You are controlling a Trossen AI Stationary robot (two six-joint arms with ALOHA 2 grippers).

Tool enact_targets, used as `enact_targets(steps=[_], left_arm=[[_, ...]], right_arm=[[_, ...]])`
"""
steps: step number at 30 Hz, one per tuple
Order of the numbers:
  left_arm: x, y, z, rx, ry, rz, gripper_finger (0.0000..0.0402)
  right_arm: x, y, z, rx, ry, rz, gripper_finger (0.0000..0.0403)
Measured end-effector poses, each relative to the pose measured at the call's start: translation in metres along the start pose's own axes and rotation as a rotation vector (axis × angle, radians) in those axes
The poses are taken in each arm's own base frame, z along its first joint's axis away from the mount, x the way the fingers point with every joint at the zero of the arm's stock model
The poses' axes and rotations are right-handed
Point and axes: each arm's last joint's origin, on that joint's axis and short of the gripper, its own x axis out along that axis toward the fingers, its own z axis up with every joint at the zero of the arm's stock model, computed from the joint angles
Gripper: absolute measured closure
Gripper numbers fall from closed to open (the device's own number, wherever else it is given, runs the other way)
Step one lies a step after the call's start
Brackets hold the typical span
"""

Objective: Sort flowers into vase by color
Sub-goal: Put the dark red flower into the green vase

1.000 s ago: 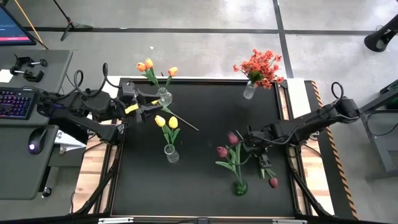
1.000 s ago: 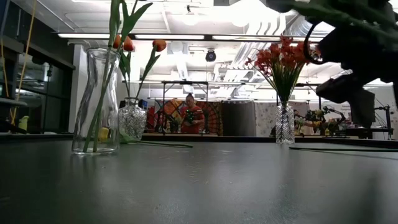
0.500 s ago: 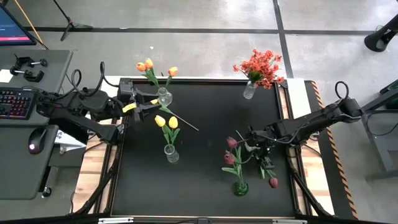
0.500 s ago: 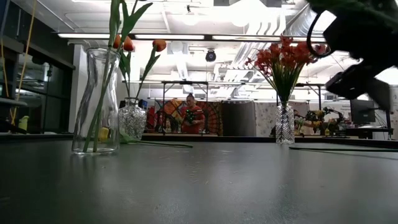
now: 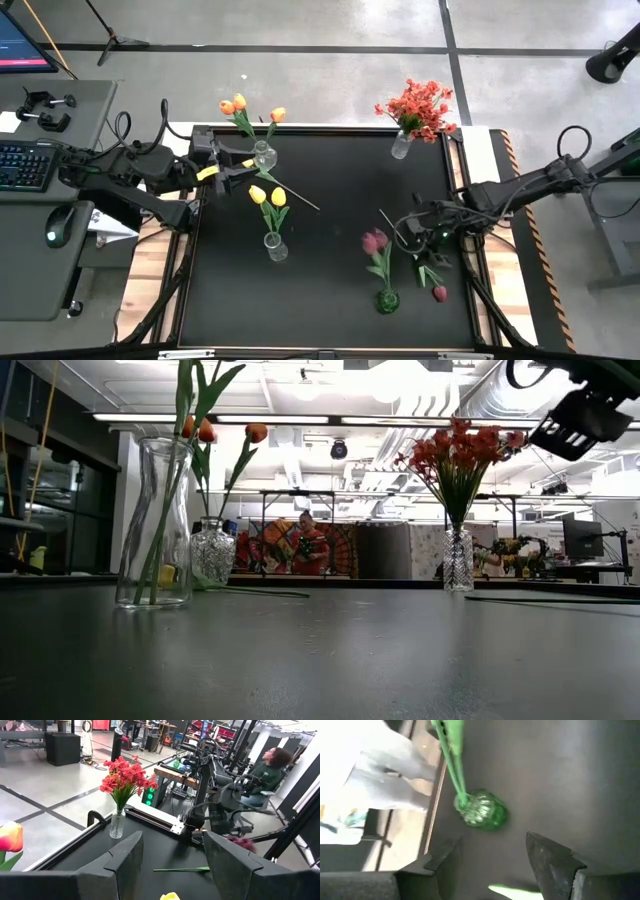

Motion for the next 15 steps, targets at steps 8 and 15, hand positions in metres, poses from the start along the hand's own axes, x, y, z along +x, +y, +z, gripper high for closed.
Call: enact_targets(steps=[8,15], left_arm=[[0.000,0.000,0.000,-0.016,0.000,0.000,0.0204],[0.000,0.000,0.000,-0.016,0.001,-0.002,0.0204]], right_arm=[[0.000,0.001,-0.006,0.060,0.037,-0.055,0.0199],[-0.017,-0.004,-0.023,0.403,-0.005,-0.272,0.0199]])
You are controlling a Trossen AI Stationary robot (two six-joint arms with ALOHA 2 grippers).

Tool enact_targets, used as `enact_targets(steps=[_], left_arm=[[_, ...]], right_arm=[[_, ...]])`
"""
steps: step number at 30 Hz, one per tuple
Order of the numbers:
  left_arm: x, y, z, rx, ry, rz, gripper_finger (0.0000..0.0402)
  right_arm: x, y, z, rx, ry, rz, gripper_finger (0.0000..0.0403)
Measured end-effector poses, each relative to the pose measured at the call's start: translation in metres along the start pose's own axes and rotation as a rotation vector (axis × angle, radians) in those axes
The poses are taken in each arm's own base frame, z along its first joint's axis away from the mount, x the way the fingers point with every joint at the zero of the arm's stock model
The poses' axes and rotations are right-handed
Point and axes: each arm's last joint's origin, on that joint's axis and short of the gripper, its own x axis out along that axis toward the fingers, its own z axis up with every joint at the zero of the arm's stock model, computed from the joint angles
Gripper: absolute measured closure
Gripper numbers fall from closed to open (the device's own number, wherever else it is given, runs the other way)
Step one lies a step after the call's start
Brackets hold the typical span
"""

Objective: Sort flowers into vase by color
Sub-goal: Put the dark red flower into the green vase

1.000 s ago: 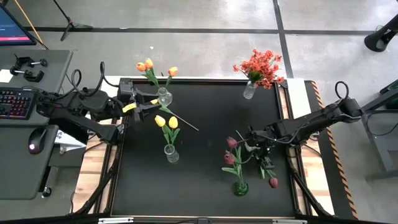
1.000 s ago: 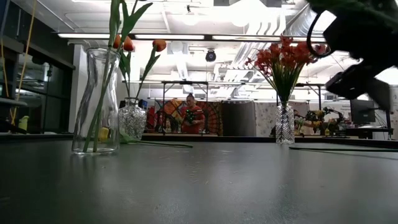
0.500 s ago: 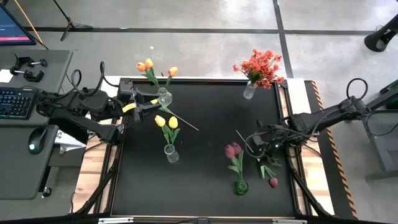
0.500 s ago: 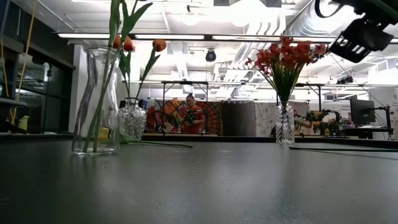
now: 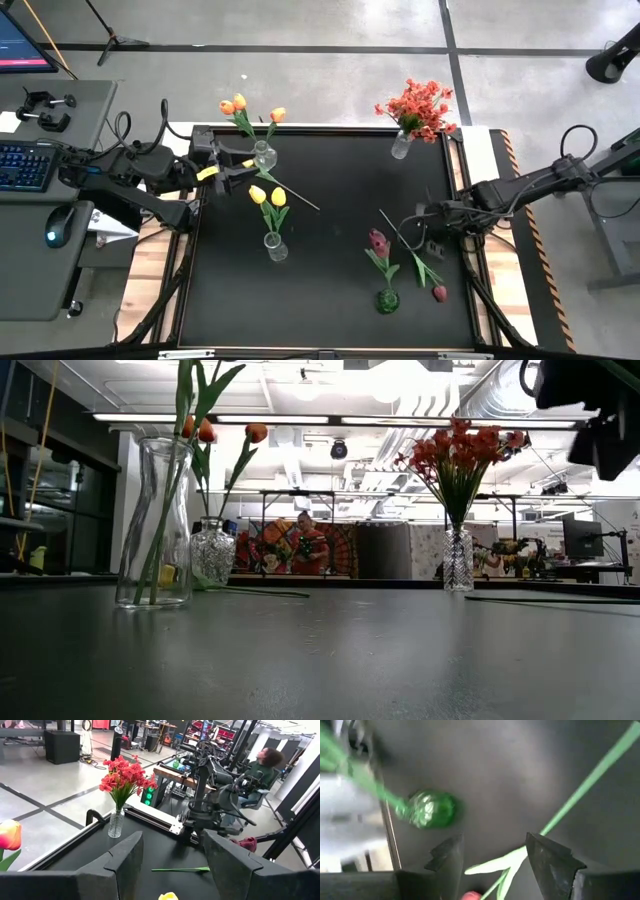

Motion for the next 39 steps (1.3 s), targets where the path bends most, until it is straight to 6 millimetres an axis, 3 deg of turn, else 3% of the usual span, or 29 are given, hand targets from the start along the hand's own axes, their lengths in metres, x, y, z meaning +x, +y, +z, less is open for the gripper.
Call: enact_targets(steps=[4,8,11,15,24,28,35,39], left_arm=[[0.000,0.000,0.000,0.000,0.002,-0.005,0.0204],[0.000,-0.001,0.000,0.001,0.009,-0.022,0.0204],[0.000,-0.001,0.000,0.001,0.011,-0.026,0.0204],[0.000,-0.001,0.000,0.011,0.010,-0.026,0.0204],[0.000,-0.001,-0.001,0.021,0.012,-0.026,0.0204],[0.000,-0.001,-0.001,0.023,0.015,-0.025,0.0204],[0.000,-0.001,-0.001,0.023,0.015,-0.025,0.0204],[0.000,-0.001,-0.001,0.024,0.016,-0.024,0.0204]], right_arm=[[-0.001,-0.007,-0.010,0.291,-0.031,-0.062,0.0199],[0.017,-0.016,-0.029,0.665,0.048,-0.127,0.0199],[0.032,-0.019,-0.043,0.827,0.126,-0.155,0.0199],[0.041,-0.017,-0.053,0.944,0.148,-0.148,0.0199],[0.048,0.003,-0.047,1.027,0.102,0.013,0.0199],[0.058,0.004,-0.045,1.039,0.085,-0.032,0.0199],[0.075,0.002,-0.045,1.246,-0.011,-0.155,0.0199],[0.080,0.006,-0.042,1.362,-0.018,-0.128,0.0199]])
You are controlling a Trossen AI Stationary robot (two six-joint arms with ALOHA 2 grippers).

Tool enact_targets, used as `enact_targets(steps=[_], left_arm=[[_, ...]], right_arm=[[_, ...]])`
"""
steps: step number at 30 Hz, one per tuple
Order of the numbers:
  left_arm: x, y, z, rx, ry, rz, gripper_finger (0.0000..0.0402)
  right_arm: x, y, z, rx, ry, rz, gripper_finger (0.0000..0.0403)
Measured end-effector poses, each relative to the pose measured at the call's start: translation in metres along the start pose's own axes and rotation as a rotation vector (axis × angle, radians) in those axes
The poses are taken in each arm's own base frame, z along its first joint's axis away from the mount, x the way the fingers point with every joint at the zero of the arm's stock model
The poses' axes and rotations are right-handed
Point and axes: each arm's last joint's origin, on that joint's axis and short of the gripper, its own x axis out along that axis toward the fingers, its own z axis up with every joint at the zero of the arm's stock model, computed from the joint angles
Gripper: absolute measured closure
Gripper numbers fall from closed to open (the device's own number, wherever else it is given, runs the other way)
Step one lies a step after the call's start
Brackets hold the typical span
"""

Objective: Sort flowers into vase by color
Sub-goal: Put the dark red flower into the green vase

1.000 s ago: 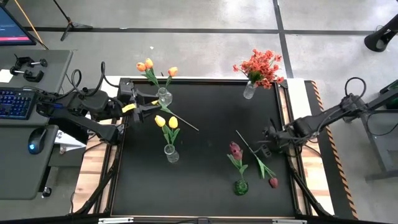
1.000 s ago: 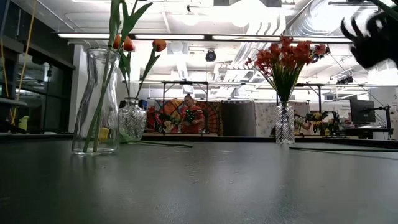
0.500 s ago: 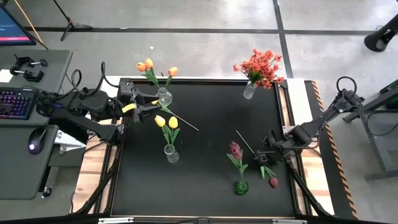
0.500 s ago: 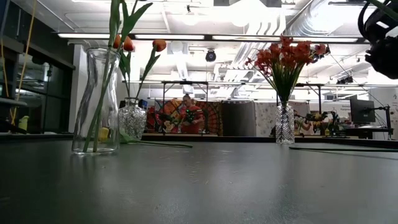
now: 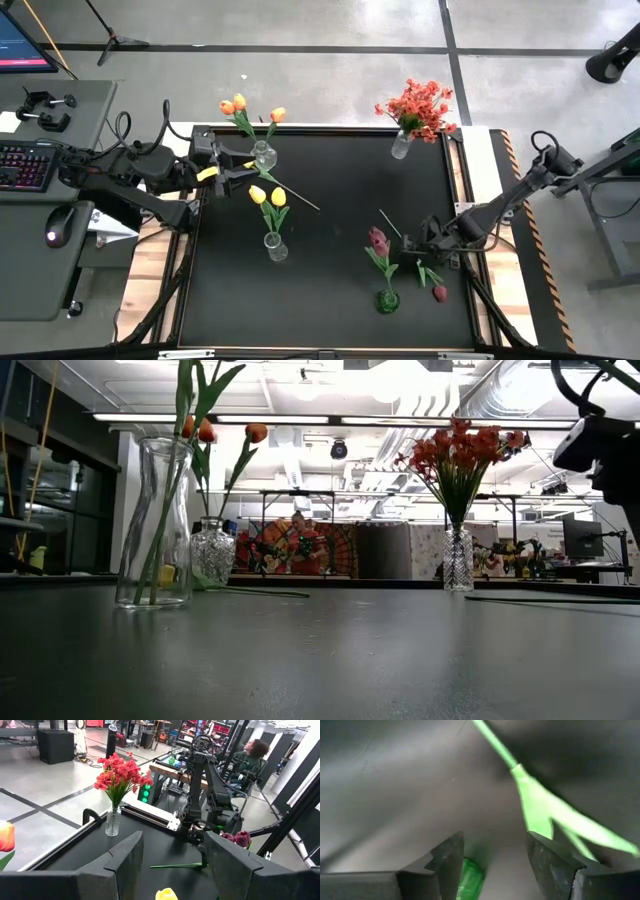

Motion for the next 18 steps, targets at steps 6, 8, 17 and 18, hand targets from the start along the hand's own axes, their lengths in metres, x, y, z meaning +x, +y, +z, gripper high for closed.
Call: enact_targets(steps=[6,8,17,18], left_arm=[[0.000,-0.001,0.000,0.008,0.008,-0.022,0.0204],[0.000,-0.001,0.000,0.017,0.008,-0.022,0.0204],[0.000,-0.001,0.000,0.019,0.008,-0.021,0.0204],[0.000,-0.001,0.000,0.020,0.008,-0.021,0.0204]], right_arm=[[0.001,0.000,0.003,0.025,-0.044,0.004,0.0199],[0.001,0.000,0.007,0.040,-0.066,-0.015,0.0199],[0.001,0.007,0.013,0.080,-0.069,0.010,0.0199],[0.002,0.006,0.014,0.081,-0.080,-0.006,0.0199]])
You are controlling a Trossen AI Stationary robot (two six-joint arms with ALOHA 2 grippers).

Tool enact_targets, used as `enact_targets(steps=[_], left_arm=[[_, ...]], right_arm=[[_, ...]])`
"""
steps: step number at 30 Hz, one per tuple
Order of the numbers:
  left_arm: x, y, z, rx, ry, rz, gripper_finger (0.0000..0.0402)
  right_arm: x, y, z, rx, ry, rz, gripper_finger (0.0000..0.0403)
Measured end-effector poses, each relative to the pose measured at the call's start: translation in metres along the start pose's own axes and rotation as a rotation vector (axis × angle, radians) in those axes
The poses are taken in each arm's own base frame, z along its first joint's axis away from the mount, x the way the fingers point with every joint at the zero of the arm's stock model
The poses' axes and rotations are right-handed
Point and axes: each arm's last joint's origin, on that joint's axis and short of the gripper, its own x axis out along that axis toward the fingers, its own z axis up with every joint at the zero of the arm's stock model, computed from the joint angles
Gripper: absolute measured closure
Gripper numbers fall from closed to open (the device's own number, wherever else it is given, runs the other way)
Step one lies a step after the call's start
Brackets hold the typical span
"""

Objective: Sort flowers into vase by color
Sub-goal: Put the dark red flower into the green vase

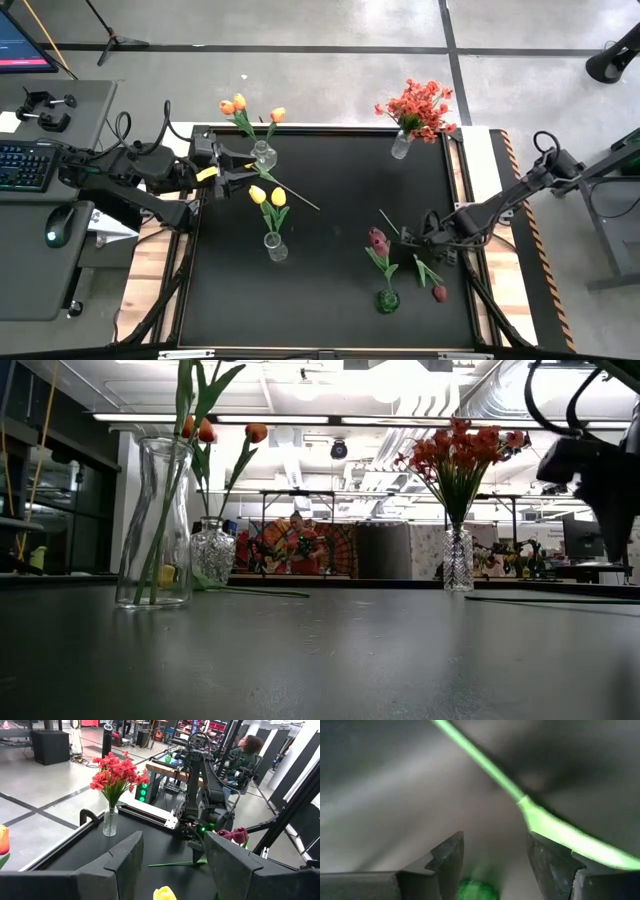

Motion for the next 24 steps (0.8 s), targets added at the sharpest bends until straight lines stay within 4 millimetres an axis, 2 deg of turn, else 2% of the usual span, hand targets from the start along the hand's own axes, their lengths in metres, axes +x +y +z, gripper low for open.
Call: enact_targets(steps=[11,15,19,24], left_arm=[[0.000,0.000,0.000,-0.002,0.000,0.000,0.0204],[0.000,0.000,0.000,-0.002,-0.001,0.000,0.0204],[0.000,0.000,0.000,-0.003,-0.001,0.000,0.0204],[0.000,0.000,0.000,-0.003,-0.001,0.001,0.0204]], right_arm=[[0.021,0.004,-0.007,-0.003,0.010,-0.059,0.0199],[0.027,0.001,-0.007,-0.066,0.010,-0.125,0.0199],[0.026,-0.003,-0.003,-0.127,-0.004,-0.184,0.0199],[0.020,0.000,-0.001,-0.262,0.041,-0.178,0.0199]])
